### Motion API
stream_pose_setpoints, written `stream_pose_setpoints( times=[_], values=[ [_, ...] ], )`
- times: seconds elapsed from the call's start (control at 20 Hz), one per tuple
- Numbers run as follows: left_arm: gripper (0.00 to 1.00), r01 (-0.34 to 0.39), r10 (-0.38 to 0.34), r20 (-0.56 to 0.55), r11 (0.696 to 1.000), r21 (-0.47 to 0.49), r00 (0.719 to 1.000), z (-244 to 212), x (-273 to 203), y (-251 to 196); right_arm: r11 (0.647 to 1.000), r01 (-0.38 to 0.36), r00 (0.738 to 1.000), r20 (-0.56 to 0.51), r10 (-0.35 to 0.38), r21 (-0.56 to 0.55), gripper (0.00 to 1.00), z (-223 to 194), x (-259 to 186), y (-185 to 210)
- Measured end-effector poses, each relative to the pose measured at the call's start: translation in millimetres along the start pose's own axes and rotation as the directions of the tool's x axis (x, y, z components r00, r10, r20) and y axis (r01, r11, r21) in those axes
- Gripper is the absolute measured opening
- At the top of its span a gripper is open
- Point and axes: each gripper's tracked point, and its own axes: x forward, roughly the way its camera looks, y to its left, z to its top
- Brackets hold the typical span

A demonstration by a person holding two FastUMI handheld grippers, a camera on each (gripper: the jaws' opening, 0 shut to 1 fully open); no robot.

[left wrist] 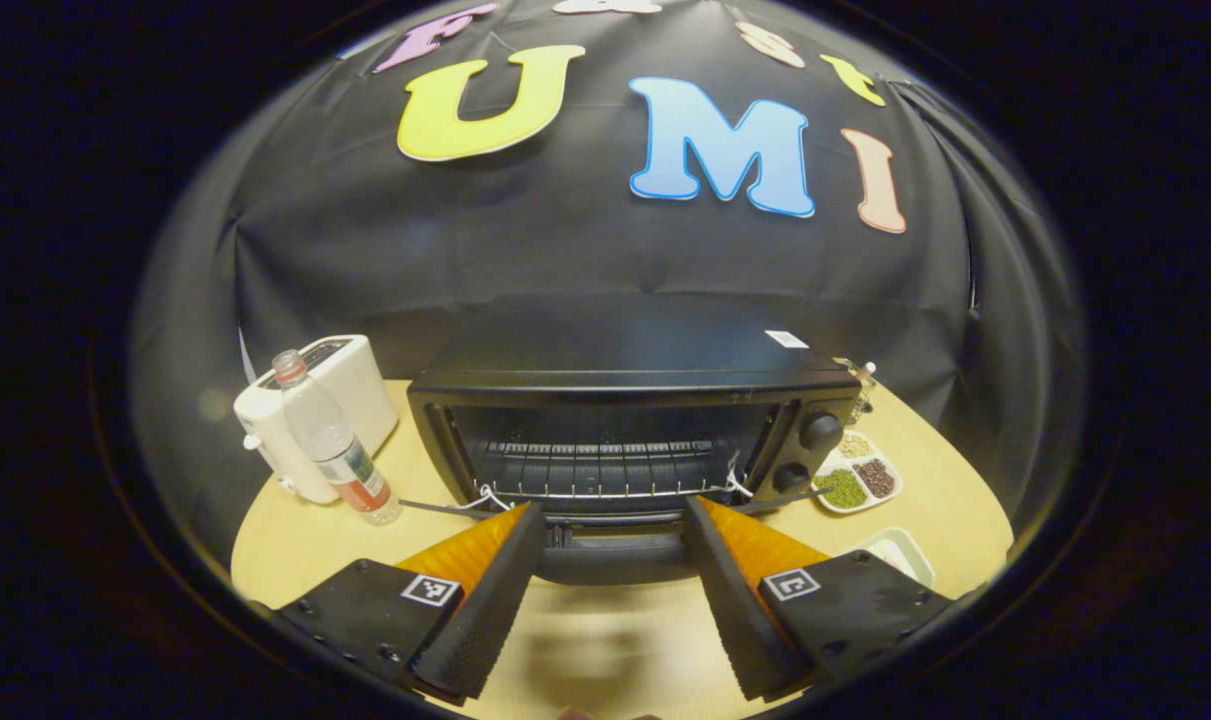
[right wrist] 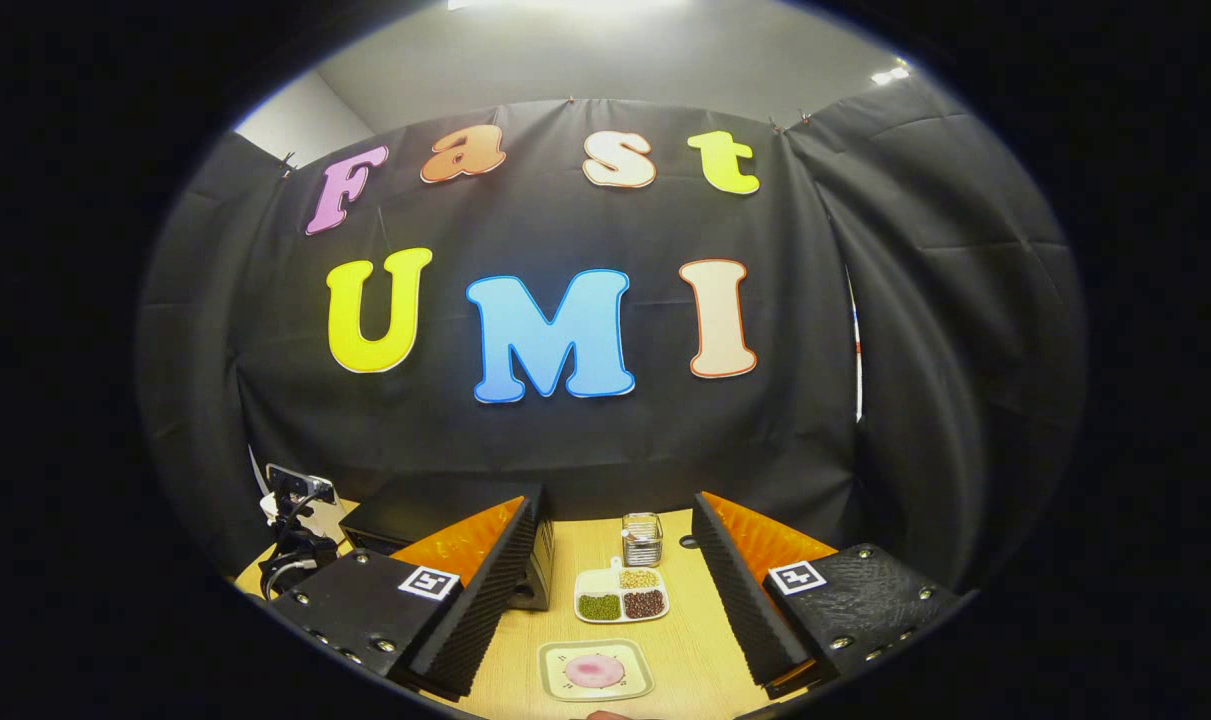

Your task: Open the electric oven with the left hand, put the food in, and close the electric oven.

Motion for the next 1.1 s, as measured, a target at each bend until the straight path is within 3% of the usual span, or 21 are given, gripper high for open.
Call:
stream_pose_setpoints(
  times=[0.2, 0.25, 0.45, 0.5, 0.55, 0.7, 0.9, 0.95, 1.0, 1.1],
  values=[
    [0.99, -0.005, 0.005, -0.015, 1.000, 0.027, 1.000, -16.7, -4.9, -1.0, 1.000, 0.003, 1.000, -0.008, -0.003, -0.005, 0.97, -2.7, -5.7, -2.3],
    [0.95, -0.008, 0.008, -0.022, 0.999, 0.032, 1.000, -22.8, -7.3, -1.1, 1.000, 0.004, 1.000, -0.010, -0.004, -0.004, 0.96, -3.5, -6.7, -3.3],
    [0.99, -0.005, 0.009, -0.063, 0.998, 0.056, 0.998, -54.7, -15.1, -2.9, 1.000, 0.017, 1.000, -0.017, -0.017, -0.002, 0.97, -6.7, -9.0, -7.4],
    [0.90, -0.002, 0.005, -0.065, 0.999, 0.052, 0.998, -61.2, -15.3, -3.2, 1.000, 0.027, 1.000, -0.016, -0.027, -0.008, 0.97, -6.5, -8.8, -9.8],
    [0.99, 0.003, 0.000, -0.065, 0.999, 0.049, 0.998, -67.4, -16.9, -3.9, 0.999, 0.030, 0.999, -0.017, -0.030, -0.013, 0.97, -8.3, -9.7, -10.8],
    [0.99, 0.010, -0.007, -0.057, 0.998, 0.060, 0.998, -81.1, -17.1, -4.2, 0.999, 0.037, 0.999, -0.036, -0.038, -0.027, 0.97, -15.7, -7.9, -15.0],
    [0.90, 0.022, -0.013, -0.122, 0.997, 0.073, 0.992, -110.6, -13.7, -4.0, 0.999, 0.036, 0.996, -0.078, -0.036, -0.003, 0.97, -30.0, -5.8, -16.6],
    [0.89, 0.025, -0.017, -0.114, 0.997, 0.070, 0.993, -109.7, -16.3, -3.1, 0.999, 0.034, 0.996, -0.086, -0.034, -0.004, 0.97, -33.0, -4.8, -17.2],
    [0.95, 0.033, -0.028, -0.074, 0.997, 0.070, 0.997, -96.5, -19.8, -2.8, 0.999, 0.042, 0.995, -0.091, -0.043, -0.009, 0.97, -36.8, -3.6, -21.8],
    [0.94, 0.051, -0.052, 0.005, 0.996, 0.072, 0.999, -65.1, -33.7, -7.2, 0.999, 0.041, 0.992, -0.121, -0.042, -0.012, 0.97, -46.4, 1.5, -30.6]
  ],
)
